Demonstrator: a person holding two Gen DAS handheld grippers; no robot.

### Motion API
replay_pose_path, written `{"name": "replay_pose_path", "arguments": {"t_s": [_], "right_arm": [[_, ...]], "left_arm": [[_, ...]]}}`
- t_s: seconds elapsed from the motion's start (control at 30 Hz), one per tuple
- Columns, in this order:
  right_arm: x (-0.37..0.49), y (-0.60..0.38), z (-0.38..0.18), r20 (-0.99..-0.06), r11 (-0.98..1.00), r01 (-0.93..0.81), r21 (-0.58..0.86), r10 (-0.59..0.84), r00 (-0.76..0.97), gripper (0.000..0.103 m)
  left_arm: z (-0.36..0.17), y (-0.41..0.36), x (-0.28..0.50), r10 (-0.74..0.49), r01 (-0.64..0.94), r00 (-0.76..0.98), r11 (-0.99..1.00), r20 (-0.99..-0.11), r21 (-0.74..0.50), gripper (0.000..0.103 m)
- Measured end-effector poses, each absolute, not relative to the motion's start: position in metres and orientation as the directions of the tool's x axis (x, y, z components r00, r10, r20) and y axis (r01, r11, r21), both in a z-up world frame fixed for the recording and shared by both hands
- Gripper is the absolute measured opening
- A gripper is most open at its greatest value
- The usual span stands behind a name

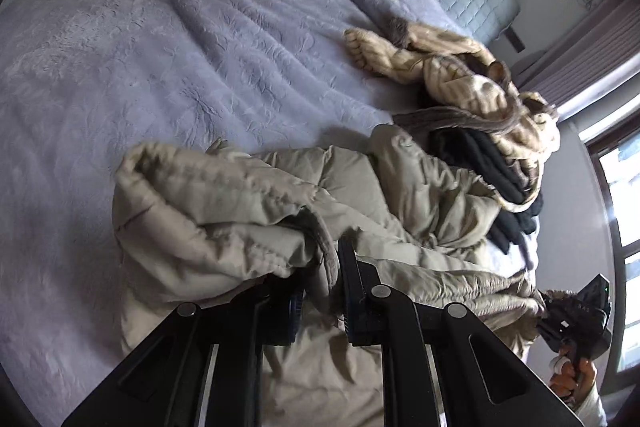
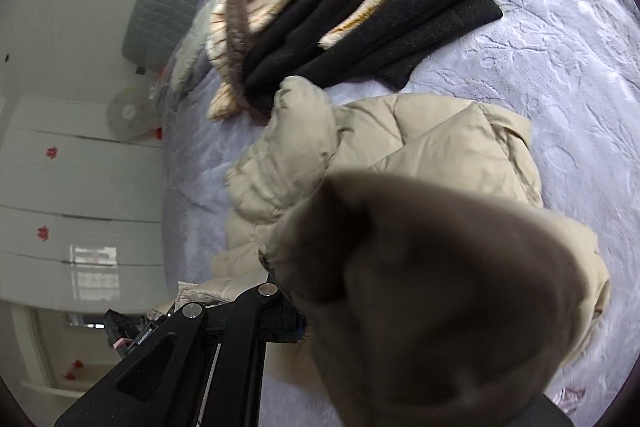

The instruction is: Fold large clothes

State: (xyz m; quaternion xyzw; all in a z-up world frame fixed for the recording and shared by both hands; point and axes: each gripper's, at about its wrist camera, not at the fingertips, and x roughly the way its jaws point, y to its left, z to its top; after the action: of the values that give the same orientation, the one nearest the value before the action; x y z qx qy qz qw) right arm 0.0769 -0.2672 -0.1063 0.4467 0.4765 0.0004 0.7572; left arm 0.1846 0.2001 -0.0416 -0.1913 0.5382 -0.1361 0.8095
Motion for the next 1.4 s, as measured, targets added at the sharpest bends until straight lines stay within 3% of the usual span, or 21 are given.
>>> {"name": "replay_pose_path", "arguments": {"t_s": [0.13,0.2,0.27,0.33,0.37,0.4,0.5,0.57,0.6,0.63,0.67,0.7,0.8,1.07,1.27,1.4], "right_arm": [[0.092,-0.271,-0.138,-0.742,0.586,0.472,0.659,0.403,0.536,0.010],[0.095,-0.273,-0.148,-0.746,0.574,0.490,0.656,0.397,0.535,0.011],[0.096,-0.273,-0.151,-0.751,0.575,0.496,0.651,0.393,0.530,0.011],[0.096,-0.273,-0.148,-0.757,0.588,0.491,0.643,0.392,0.522,0.016],[0.097,-0.273,-0.145,-0.759,0.594,0.487,0.641,0.393,0.519,0.019],[0.096,-0.273,-0.140,-0.758,0.603,0.477,0.639,0.393,0.520,0.029],[0.091,-0.268,-0.117,-0.749,0.649,0.423,0.632,0.371,0.549,0.079],[0.082,-0.262,-0.096,-0.750,0.709,0.369,0.601,0.340,0.568,0.079],[0.077,-0.258,-0.089,-0.770,0.751,0.360,0.554,0.298,0.564,0.072],[0.071,-0.254,-0.083,-0.796,0.797,0.353,0.490,0.244,0.554,0.049],[0.067,-0.252,-0.081,-0.822,0.837,0.347,0.422,0.192,0.536,0.034],[0.065,-0.251,-0.081,-0.852,0.875,0.345,0.338,0.129,0.507,0.016],[0.066,-0.264,-0.092,-0.882,0.907,0.358,0.220,0.027,0.471,0.015],[0.103,-0.319,-0.154,-0.892,0.788,0.528,0.318,0.059,0.449,0.011],[0.122,-0.339,-0.180,-0.893,0.757,0.574,0.313,0.028,0.450,0.009],[0.127,-0.358,-0.188,-0.888,0.706,0.620,0.342,0.027,0.459,0.009]], "left_arm": [[-0.069,0.191,0.212,-0.416,0.017,0.335,0.900,-0.845,-0.436,0.019],[-0.074,0.191,0.219,-0.419,0.010,0.321,0.898,-0.849,-0.439,0.031],[-0.068,0.191,0.219,-0.399,0.019,0.348,0.908,-0.848,-0.420,0.080],[-0.054,0.193,0.214,-0.344,0.040,0.410,0.932,-0.845,-0.360,0.096],[-0.048,0.193,0.212,-0.332,0.059,0.421,0.939,-0.844,-0.340,0.096],[-0.044,0.193,0.211,-0.322,0.074,0.420,0.944,-0.848,-0.322,0.096],[-0.033,0.193,0.207,-0.274,0.097,0.444,0.961,-0.853,-0.259,0.096],[-0.030,0.193,0.204,-0.249,0.116,0.457,0.969,-0.854,-0.220,0.095],[-0.030,0.193,0.202,-0.247,0.135,0.459,0.969,-0.854,-0.208,0.093],[-0.032,0.191,0.200,-0.244,0.160,0.462,0.969,-0.853,-0.191,0.081],[-0.034,0.189,0.200,-0.225,0.174,0.461,0.971,-0.858,-0.162,0.072],[-0.040,0.187,0.202,-0.200,0.181,0.452,0.975,-0.869,-0.131,0.072],[-0.058,0.191,0.217,-0.173,0.141,0.437,0.982,-0.882,-0.123,0.072],[-0.121,0.199,0.262,-0.108,-0.025,0.389,0.992,-0.915,-0.127,0.072],[-0.145,0.197,0.274,-0.091,-0.048,0.387,0.992,-0.918,-0.118,0.074],[-0.153,0.210,0.285,-0.123,-0.125,0.352,0.976,-0.928,-0.177,0.076]]}}
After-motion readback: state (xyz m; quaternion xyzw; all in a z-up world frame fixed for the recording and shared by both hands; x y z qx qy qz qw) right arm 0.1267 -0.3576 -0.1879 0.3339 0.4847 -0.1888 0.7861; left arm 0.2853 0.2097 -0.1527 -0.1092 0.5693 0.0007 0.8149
